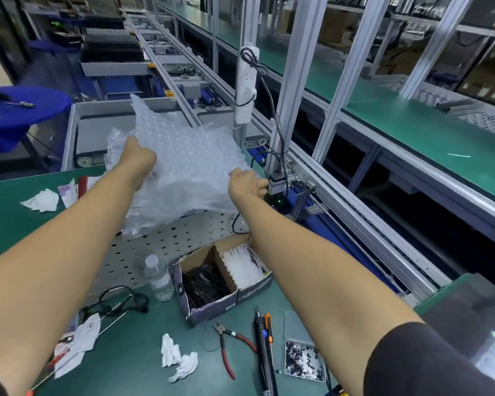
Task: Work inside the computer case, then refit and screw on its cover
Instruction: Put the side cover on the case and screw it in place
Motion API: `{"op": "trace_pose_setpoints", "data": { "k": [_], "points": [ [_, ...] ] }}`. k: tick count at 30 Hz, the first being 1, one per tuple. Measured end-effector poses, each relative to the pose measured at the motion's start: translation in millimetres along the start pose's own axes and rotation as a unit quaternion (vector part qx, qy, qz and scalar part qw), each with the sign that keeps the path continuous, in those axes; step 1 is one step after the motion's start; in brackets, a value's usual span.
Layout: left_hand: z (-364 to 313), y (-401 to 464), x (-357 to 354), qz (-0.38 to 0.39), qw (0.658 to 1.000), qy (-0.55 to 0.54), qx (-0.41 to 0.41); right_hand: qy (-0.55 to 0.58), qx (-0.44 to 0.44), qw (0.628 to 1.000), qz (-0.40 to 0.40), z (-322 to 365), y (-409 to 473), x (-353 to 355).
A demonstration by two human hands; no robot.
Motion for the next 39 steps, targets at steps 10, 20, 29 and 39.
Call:
{"op": "trace_pose_setpoints", "data": {
  "k": [10,20,29,39],
  "points": [
    [-9.4,-45.5,-3.2,0.152,0.986,-0.055,0.037,0.255,0.110,0.950,0.145,4.5,-18.9,50.8],
    [-52.8,-159.3,-126.2,0.592,0.805,-0.007,-0.041,0.015,0.277,0.937,0.211,-39.4,-56.0,166.6],
    [-139.9,-316.5,-381.7,0.701,0.695,0.061,-0.146,0.053,0.169,0.984,-0.008,-180.9,-106.4,436.6],
    [-104.0,-556.2,-604.4,0.744,0.648,0.015,-0.160,-0.131,0.014,0.976,-0.171,-372.7,-195.2,644.8]
  ]
}}
Point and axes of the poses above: each hand's wrist, its own y-axis towards the middle knuckle, its own x-axis out of the back of the hand, z = x × y, the point moved 2 cm from there along y, towards the middle knuckle, and after that the axes turned 7 degrees about z, right-handed, at the moved point
